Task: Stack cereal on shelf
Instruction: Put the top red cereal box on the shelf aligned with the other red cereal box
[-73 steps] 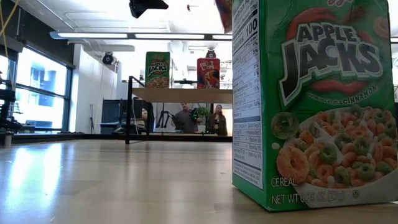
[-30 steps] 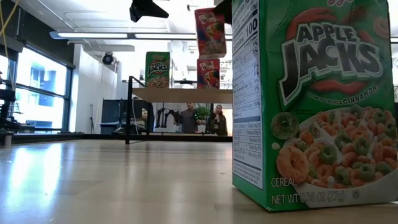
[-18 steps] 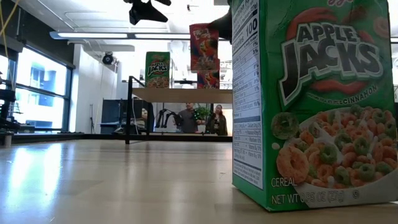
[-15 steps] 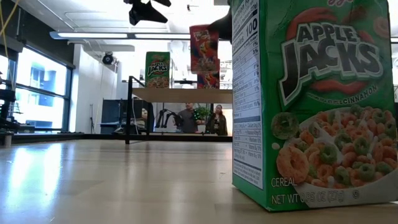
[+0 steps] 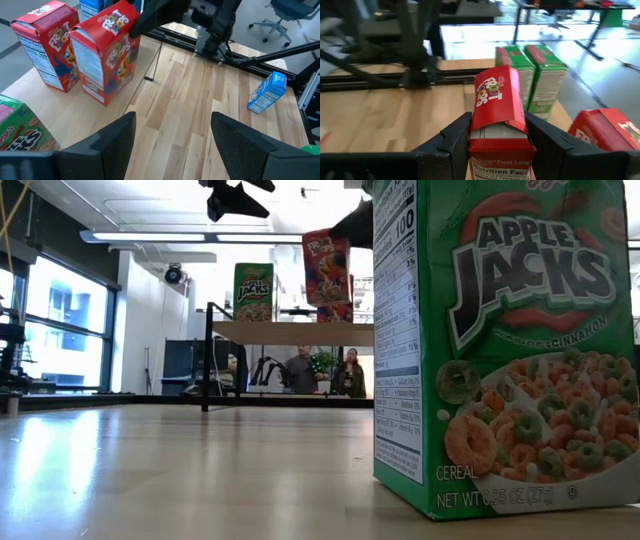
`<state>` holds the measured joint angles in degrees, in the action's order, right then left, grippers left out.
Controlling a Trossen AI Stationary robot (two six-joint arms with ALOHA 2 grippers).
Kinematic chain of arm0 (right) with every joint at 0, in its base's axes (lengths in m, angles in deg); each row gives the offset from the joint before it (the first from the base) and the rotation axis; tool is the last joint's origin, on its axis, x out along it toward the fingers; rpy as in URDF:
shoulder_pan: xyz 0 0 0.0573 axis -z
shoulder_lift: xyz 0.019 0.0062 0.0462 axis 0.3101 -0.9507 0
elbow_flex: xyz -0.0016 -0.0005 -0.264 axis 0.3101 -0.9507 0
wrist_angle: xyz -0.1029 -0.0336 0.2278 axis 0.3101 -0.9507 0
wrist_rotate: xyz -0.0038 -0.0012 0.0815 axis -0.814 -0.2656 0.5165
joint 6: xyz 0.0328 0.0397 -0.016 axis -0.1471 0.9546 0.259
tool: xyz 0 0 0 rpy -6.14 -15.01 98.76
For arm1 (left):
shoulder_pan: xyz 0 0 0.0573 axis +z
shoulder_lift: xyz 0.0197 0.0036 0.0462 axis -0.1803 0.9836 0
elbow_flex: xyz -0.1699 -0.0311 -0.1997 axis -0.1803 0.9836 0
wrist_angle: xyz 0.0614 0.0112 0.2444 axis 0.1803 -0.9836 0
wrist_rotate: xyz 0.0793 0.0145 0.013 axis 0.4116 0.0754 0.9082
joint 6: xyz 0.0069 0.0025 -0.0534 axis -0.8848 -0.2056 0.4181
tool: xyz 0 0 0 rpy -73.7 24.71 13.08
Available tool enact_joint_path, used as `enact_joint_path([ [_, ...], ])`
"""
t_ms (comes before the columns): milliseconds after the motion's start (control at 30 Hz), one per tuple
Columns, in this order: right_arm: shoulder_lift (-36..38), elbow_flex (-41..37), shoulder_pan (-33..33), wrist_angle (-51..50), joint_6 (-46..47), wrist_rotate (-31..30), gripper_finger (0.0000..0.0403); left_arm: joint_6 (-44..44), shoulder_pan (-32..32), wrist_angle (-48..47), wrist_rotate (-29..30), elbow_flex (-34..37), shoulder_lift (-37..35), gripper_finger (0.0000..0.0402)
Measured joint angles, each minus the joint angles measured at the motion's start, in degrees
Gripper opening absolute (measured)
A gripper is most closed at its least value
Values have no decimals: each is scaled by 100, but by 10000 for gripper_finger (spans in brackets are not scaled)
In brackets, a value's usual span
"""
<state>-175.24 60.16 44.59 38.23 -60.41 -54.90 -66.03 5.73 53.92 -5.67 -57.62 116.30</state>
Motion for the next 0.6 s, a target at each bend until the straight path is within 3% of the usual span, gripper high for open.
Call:
enact_joint_path([
  [333, 0, 0, -934, -13, 533, -2624, 156, 0, 0, -1, 0, 0, 0, 248],
  [600, -172, 7, -1166, -34, 1218, -3402, 156, 0, 0, 1, 2, 0, 0, 248],
])
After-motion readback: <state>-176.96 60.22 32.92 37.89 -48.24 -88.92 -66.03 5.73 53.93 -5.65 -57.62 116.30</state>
